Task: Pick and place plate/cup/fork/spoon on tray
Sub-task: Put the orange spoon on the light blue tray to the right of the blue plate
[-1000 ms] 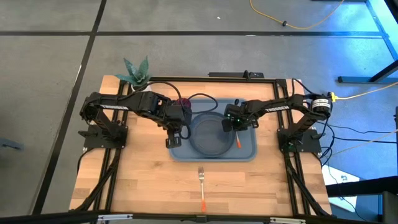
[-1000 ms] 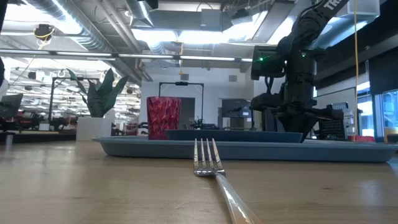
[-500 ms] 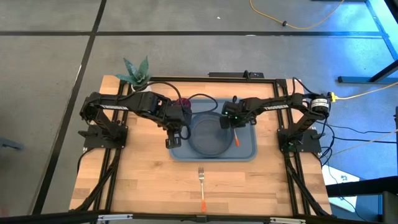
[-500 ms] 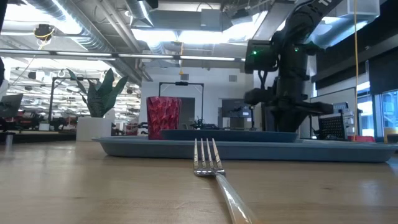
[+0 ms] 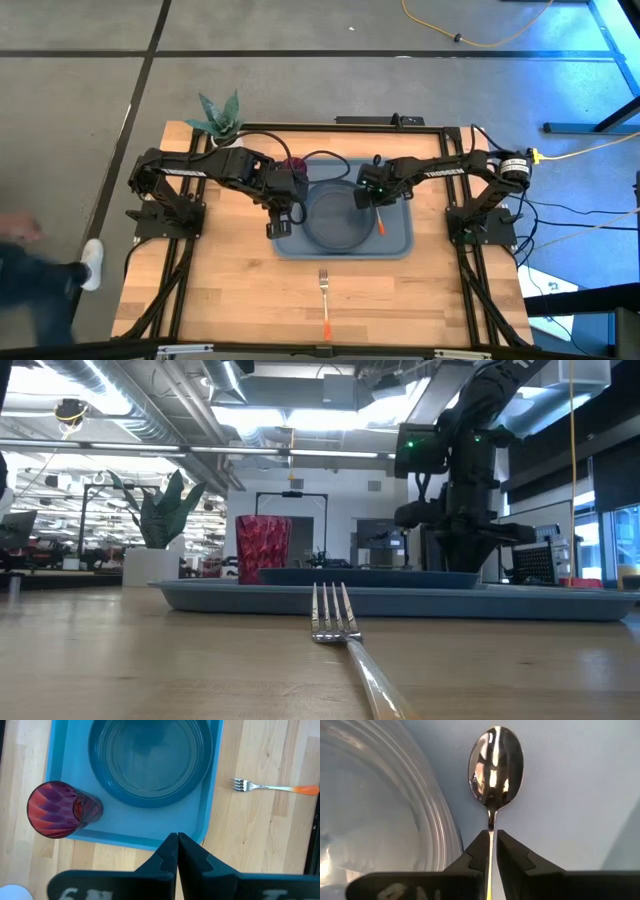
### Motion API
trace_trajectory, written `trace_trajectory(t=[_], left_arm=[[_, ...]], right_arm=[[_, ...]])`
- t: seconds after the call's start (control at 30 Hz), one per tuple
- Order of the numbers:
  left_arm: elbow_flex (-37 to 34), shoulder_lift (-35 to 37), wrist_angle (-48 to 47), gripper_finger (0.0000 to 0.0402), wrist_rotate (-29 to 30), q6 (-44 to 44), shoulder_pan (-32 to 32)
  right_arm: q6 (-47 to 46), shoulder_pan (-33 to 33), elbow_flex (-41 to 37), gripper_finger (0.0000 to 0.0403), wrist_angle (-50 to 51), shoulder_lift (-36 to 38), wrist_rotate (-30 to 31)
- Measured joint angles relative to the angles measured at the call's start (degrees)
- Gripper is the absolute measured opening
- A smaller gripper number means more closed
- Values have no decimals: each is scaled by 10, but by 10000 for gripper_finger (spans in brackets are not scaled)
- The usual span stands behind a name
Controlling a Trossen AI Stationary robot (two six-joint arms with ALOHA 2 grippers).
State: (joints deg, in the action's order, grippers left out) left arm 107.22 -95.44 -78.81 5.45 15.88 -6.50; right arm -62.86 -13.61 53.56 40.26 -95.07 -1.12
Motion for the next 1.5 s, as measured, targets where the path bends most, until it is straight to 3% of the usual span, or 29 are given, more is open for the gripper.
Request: trace_trajectory(t=[0.4,0.7,0.87,1.03,1.2,1.5], left_arm=[[0,0,0,0,0,2,0],[0,0,0,0,0,2,0],[0,0,0,0,0,2,0],[0,0,0,0,0,1,0],[0,0,0,0,0,1,0],[0,0,1,0,0,1,0]], right_arm=[[30,0,-9,36,-11,0,1],[66,5,14,34,-12,3,96],[110,5,38,7,-27,3,98],[165,-7,33,6,-92,3,105],[197,-38,32,4,-98,0,127],[228,-63,31,4,-107,-23,43]])
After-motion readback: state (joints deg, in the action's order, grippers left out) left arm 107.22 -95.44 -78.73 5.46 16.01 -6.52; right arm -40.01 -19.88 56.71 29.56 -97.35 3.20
